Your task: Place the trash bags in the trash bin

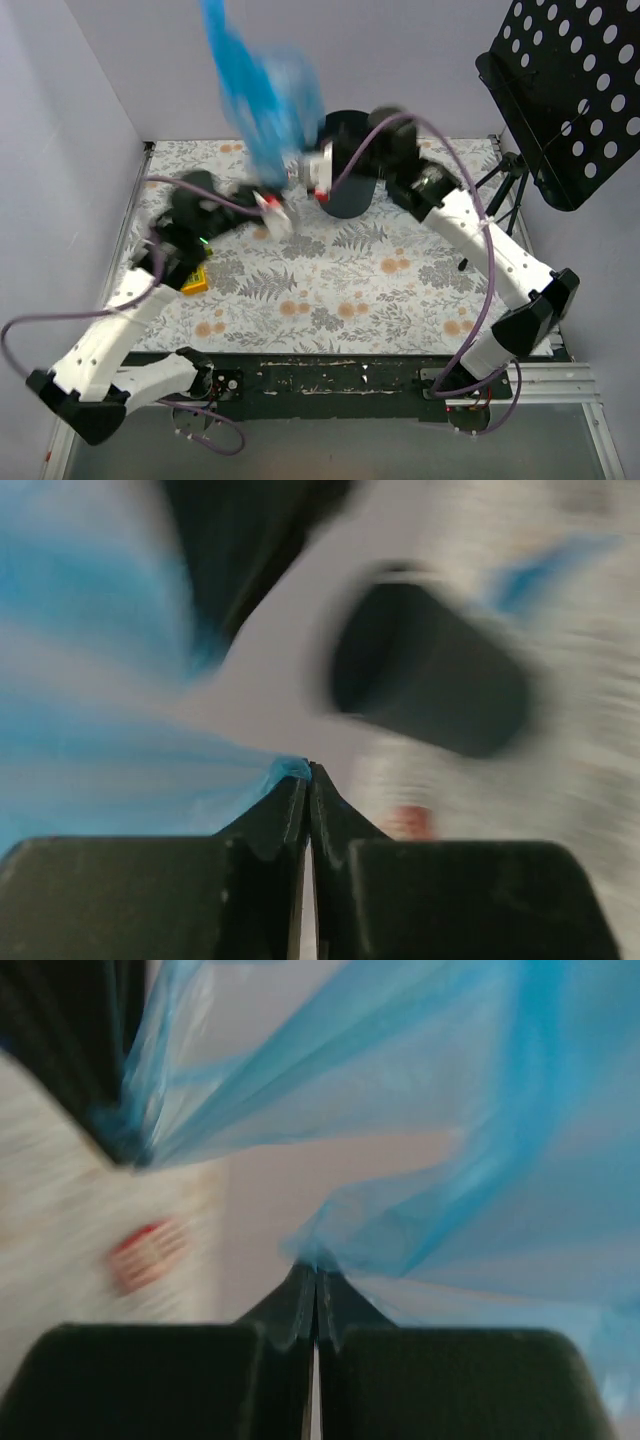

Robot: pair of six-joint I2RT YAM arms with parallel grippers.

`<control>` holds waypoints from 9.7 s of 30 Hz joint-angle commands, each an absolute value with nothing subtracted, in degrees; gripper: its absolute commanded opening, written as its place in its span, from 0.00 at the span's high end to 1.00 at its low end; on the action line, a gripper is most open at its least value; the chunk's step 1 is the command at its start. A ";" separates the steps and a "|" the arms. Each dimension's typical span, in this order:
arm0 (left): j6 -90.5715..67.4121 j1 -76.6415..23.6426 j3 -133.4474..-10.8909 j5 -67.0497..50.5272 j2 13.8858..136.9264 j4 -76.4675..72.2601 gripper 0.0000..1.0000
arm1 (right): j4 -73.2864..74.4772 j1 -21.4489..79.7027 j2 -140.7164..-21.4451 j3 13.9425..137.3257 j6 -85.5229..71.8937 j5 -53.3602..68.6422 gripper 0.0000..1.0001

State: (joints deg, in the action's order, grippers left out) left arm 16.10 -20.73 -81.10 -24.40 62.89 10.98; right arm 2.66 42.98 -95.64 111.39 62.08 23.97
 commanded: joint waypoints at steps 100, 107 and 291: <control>-17.62 -17.75 -72.68 -12.99 57.29 17.87 0.46 | -10.02 38.58 -96.86 89.22 -14.04 41.88 0.99; -35.13 -17.67 -89.37 7.50 61.53 29.67 0.18 | -3.62 35.86 -95.44 90.16 -26.08 11.02 0.99; -30.31 -26.21 -55.80 5.63 50.88 45.71 1.00 | 19.95 34.54 -81.43 79.41 6.51 -1.33 0.99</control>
